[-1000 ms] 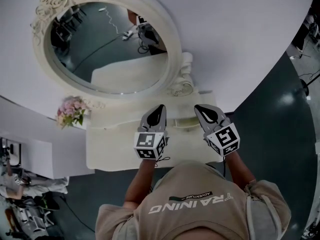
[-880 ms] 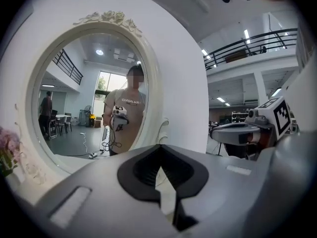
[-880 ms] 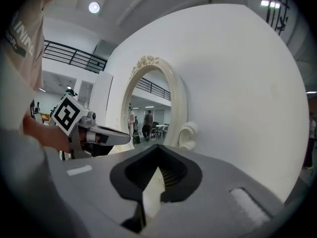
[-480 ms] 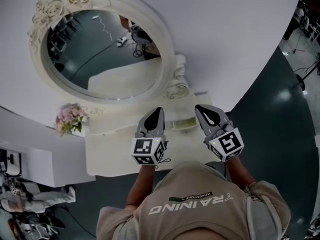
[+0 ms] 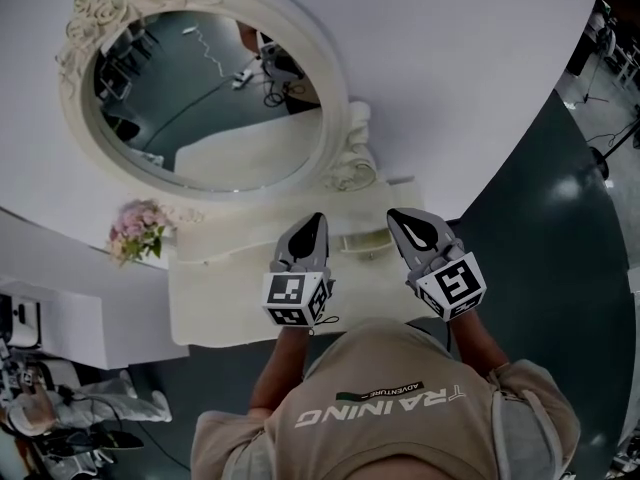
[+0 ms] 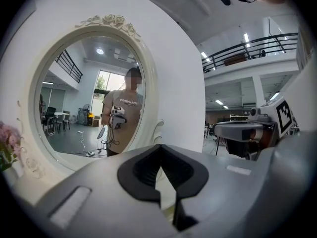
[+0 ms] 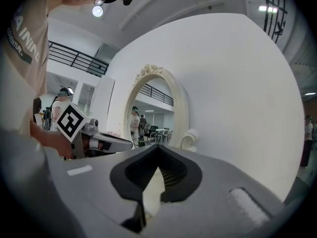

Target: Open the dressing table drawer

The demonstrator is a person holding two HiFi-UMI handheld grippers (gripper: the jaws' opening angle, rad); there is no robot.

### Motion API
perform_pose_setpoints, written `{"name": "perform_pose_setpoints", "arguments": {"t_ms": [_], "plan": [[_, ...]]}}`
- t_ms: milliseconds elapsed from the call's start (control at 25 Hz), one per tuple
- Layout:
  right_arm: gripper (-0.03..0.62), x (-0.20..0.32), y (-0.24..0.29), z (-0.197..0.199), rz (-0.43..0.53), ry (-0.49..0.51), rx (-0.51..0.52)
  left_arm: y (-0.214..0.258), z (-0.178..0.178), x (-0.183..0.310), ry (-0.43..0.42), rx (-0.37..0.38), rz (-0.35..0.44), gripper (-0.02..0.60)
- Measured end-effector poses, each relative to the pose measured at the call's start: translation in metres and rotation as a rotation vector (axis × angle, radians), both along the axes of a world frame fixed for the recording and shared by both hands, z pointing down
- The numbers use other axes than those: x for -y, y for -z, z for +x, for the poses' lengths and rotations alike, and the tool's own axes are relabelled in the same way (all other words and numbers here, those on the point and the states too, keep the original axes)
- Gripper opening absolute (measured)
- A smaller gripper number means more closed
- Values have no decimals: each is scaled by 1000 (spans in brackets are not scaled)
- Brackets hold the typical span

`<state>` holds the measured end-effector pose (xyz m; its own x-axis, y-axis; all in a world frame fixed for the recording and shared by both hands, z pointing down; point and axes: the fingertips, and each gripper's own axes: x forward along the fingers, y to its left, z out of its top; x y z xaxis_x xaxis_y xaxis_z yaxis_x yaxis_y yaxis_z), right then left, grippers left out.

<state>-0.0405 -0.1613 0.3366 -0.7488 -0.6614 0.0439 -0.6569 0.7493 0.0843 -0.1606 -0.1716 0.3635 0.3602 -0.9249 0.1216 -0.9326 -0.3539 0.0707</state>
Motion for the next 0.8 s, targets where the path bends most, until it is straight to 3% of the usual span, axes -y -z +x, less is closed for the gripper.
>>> {"name": "perform_pose_setpoints", "arguments": {"t_ms": [800], "plan": [[2, -11, -3, 6, 0, -2, -26, -1, 12, -14, -37, -23, 4, 18]]}}
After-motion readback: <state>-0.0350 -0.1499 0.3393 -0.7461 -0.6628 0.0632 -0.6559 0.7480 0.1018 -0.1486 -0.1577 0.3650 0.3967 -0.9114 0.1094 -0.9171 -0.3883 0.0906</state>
